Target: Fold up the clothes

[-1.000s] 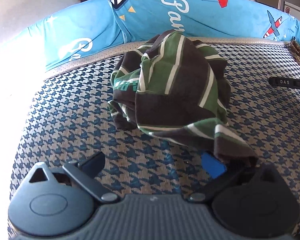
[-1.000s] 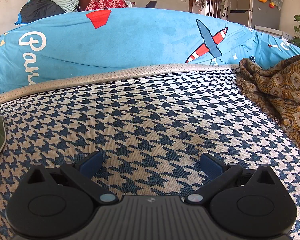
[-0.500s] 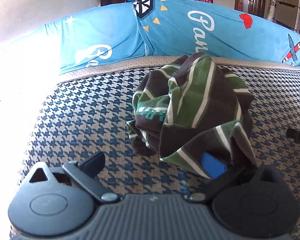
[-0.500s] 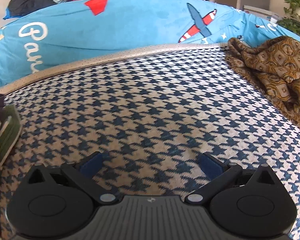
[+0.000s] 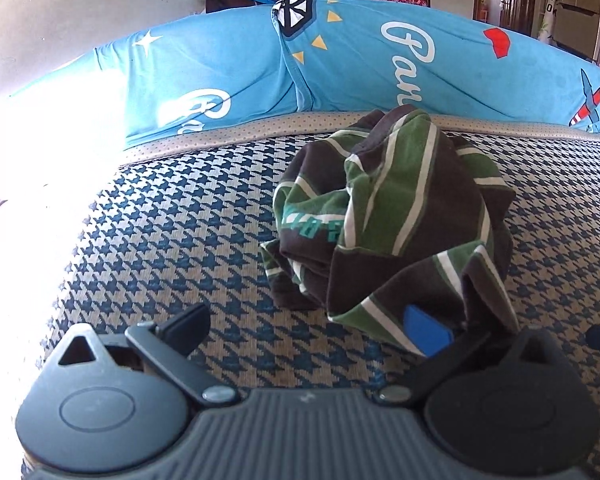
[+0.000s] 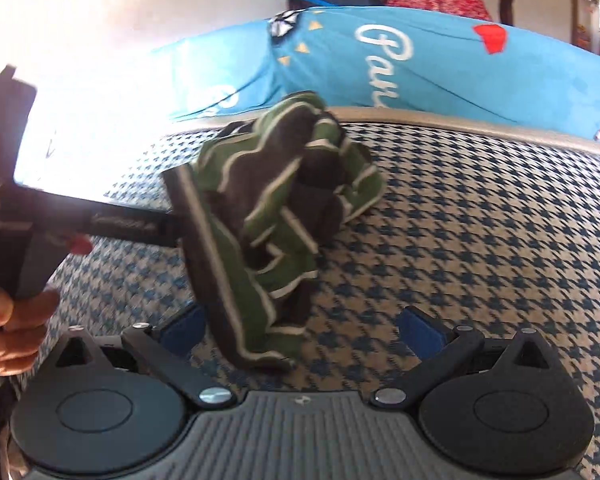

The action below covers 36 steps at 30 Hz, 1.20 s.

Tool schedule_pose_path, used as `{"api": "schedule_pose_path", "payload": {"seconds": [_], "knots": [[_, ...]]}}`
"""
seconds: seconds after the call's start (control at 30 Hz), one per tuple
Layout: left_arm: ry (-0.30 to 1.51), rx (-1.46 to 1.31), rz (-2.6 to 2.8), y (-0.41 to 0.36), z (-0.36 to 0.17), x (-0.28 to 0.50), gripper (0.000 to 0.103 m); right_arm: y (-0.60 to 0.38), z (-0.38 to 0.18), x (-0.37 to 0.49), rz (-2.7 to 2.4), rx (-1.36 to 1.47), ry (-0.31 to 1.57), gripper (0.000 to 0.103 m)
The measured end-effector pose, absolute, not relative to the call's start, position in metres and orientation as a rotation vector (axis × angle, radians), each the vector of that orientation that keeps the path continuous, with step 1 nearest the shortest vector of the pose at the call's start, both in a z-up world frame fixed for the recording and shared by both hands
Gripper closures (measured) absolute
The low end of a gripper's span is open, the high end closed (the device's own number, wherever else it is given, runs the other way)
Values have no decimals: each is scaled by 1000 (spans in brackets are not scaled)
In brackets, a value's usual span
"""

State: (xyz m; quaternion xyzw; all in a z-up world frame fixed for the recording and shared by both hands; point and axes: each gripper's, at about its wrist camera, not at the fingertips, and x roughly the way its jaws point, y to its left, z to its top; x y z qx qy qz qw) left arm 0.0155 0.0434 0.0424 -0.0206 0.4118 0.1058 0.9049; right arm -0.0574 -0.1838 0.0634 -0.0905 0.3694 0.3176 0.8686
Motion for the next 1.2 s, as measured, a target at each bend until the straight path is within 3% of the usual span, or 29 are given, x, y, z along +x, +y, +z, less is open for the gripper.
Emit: {"api": "schedule_pose_path", "payload": {"seconds": [0.23,0.3,0.43,0.57,0.83,1.1,1.2], "knots": [[853,-49,222,45,42,15,0,-152,58,-54,611,-286,773,0],[849,-48,224,46,42,14,0,-151,58,-48,589,-267,786,8],[836,-58,236,52,46,11,0,-148,60,-38,541,-231,809,36],[821,-75,261,59,51,7,0,-150,71,-35,516,-174,755,52],[814,-105,314,74,53,2,0,-144,103,-22,405,-78,576,55],[883,-116,337,79,49,4,0,-117,86,10,330,-78,724,53],[908,-101,334,77,46,4,0,-110,81,16,276,-74,736,43]]}}
